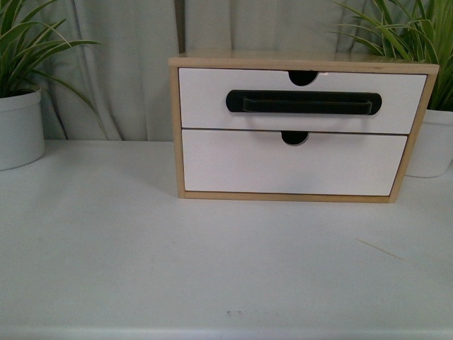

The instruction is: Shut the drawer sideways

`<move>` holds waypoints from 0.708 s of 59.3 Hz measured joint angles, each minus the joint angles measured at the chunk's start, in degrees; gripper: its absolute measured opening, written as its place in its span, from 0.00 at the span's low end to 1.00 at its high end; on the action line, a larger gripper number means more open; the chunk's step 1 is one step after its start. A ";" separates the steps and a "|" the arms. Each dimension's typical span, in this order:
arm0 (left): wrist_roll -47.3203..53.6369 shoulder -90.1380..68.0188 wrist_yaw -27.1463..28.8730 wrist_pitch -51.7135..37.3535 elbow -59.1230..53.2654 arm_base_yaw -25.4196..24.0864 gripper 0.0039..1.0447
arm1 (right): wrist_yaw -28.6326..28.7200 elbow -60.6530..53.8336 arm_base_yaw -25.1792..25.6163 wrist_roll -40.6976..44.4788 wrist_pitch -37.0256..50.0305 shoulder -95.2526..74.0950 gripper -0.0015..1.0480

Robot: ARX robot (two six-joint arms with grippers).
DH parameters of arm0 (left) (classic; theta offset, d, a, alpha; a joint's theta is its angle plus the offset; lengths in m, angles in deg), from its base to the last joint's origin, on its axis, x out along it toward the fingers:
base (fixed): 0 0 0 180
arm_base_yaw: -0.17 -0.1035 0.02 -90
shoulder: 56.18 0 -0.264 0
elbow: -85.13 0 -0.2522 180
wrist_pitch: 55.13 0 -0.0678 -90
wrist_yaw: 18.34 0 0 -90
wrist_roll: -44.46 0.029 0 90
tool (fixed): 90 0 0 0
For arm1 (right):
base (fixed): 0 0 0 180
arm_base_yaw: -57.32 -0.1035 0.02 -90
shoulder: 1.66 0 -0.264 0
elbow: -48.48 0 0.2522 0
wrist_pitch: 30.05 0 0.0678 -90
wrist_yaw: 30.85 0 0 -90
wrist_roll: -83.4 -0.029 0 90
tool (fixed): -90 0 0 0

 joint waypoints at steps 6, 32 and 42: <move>0.00 0.00 0.00 0.00 0.00 0.00 0.95 | 0.00 0.00 0.00 0.00 0.00 0.00 0.91; 0.00 0.00 0.00 0.00 0.00 0.00 0.95 | 0.00 0.00 0.00 0.00 0.00 0.00 0.91; 0.00 0.00 0.00 0.00 0.00 0.00 0.95 | 0.00 0.00 0.00 0.00 0.00 0.00 0.91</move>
